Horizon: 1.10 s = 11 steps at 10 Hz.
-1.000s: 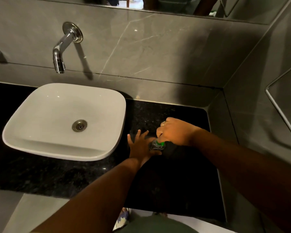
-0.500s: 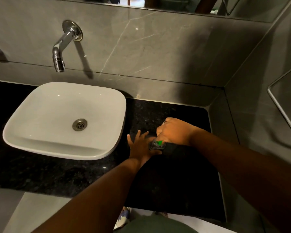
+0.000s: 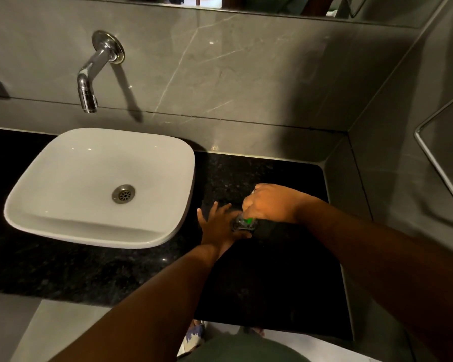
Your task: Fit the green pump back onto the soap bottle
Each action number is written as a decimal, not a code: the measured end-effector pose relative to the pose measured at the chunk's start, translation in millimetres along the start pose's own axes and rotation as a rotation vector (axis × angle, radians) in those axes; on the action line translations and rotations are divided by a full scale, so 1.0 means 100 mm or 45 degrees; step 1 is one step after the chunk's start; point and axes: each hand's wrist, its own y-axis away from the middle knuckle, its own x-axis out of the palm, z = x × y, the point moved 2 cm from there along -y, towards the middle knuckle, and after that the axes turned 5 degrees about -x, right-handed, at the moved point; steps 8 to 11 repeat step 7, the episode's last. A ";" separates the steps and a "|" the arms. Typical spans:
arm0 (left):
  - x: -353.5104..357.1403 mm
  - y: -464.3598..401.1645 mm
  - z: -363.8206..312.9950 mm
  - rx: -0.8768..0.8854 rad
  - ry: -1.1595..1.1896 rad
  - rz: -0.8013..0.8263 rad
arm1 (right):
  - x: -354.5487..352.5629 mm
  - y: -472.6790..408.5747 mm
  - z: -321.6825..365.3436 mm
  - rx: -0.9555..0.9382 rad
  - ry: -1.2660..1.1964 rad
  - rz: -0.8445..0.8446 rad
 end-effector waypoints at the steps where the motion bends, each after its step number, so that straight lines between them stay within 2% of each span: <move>1: -0.02 0.01 -0.02 -0.005 -0.008 -0.004 | 0.00 0.00 -0.02 -0.023 0.036 0.024; 3: -0.03 0.02 -0.02 0.002 -0.033 0.008 | 0.17 0.01 -0.08 0.025 -0.016 -0.028; 4: -0.02 0.05 -0.02 0.053 -0.029 -0.027 | 0.23 0.21 -0.08 0.277 -0.122 -0.176; 5: -0.03 0.12 0.02 0.047 -0.036 0.008 | 0.20 0.61 0.11 0.631 -0.336 -0.776; 6: -0.18 0.15 0.04 0.134 -0.247 0.050 | -0.09 1.00 0.43 0.891 -0.616 -1.452; 7: -0.58 0.00 -0.02 0.316 -0.388 -0.042 | -0.64 1.52 0.73 0.815 -0.691 -2.050; 11: -0.58 0.00 -0.02 0.316 -0.388 -0.042 | -0.64 1.52 0.73 0.815 -0.691 -2.050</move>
